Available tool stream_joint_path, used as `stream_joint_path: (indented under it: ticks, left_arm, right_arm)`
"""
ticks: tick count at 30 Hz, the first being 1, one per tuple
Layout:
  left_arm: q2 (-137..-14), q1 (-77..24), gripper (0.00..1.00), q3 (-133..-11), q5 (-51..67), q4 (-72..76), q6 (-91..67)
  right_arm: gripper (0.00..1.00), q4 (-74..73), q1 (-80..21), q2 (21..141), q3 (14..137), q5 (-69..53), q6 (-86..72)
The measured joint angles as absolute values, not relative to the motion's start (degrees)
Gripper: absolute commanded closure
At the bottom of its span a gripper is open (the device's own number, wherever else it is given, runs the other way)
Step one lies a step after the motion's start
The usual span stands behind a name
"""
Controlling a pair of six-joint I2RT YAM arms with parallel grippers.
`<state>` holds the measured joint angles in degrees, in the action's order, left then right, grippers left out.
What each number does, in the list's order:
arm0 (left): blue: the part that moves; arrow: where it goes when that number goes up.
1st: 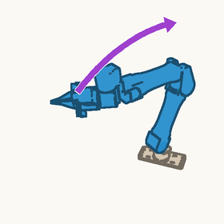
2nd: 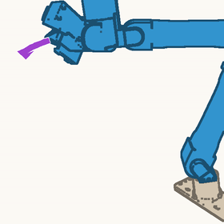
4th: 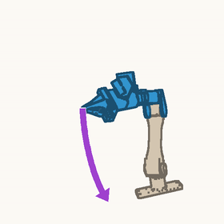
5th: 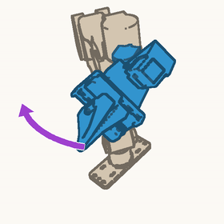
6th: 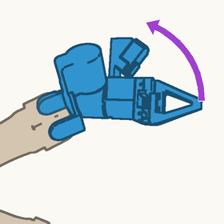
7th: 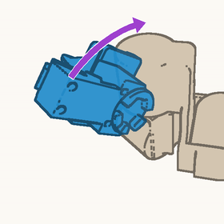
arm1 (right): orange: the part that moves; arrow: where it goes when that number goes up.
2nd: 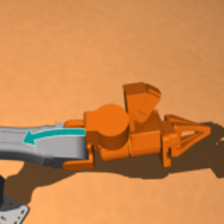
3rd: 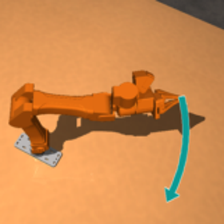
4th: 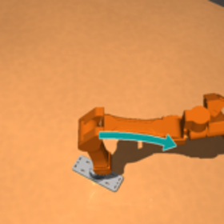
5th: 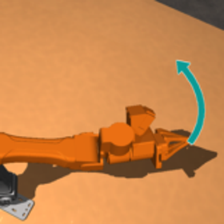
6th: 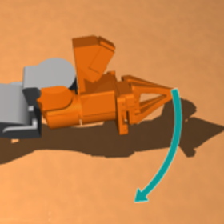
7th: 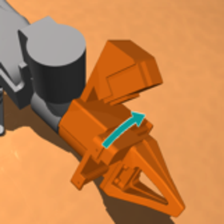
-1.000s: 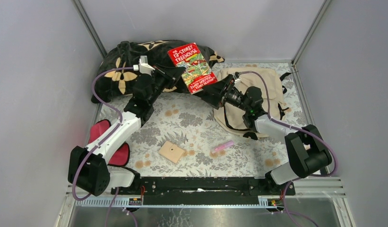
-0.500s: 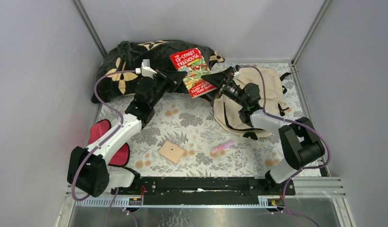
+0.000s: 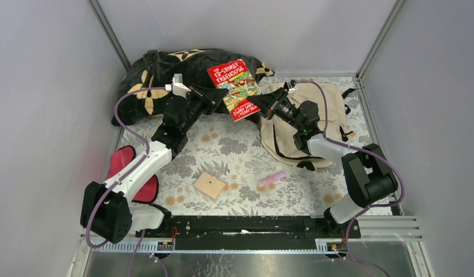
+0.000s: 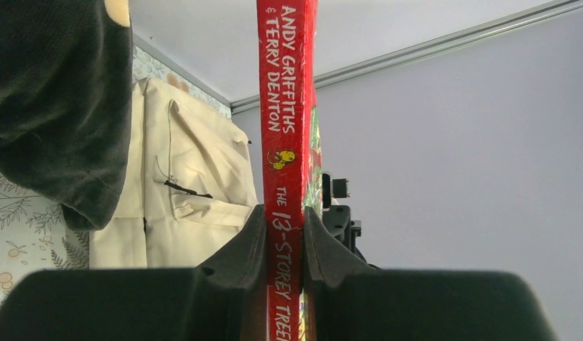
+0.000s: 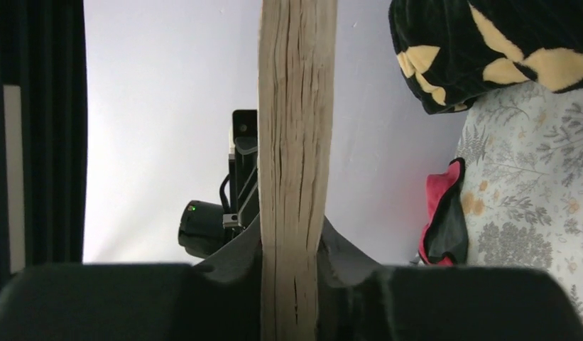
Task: Pack the student bag
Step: Pick up the book from the center of the board, then place the book in the student bag.
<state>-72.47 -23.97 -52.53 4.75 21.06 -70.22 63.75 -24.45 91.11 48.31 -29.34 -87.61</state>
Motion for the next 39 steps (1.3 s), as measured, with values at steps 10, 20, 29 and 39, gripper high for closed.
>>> stream_joint_path:
  ticks: [10,20,29,39]
  left_arm:
    - [-75.05,-24.91,0.25,-56.31,6.74,17.21,-65.08]
    - [-88.12,-39.7,0.12,-76.29,4.8,2.7,-33.82]
    - [-102.43,-67.68,0.01,-85.41,-7.22,-8.47,-0.91]
    - [-120.9,-73.49,0.04,-93.32,-24.14,-9.76,10.57]
  right_arm:
    - [1.0,47.09,-21.71,82.35,47.92,-29.85,-79.46]
    - [1.0,-10.44,-5.96,53.71,57.21,-10.24,-46.63]
    - [1.0,-42.65,-4.23,46.48,69.1,15.77,-30.92]
    - [1.0,-52.9,-4.23,44.95,80.03,31.48,-22.41]
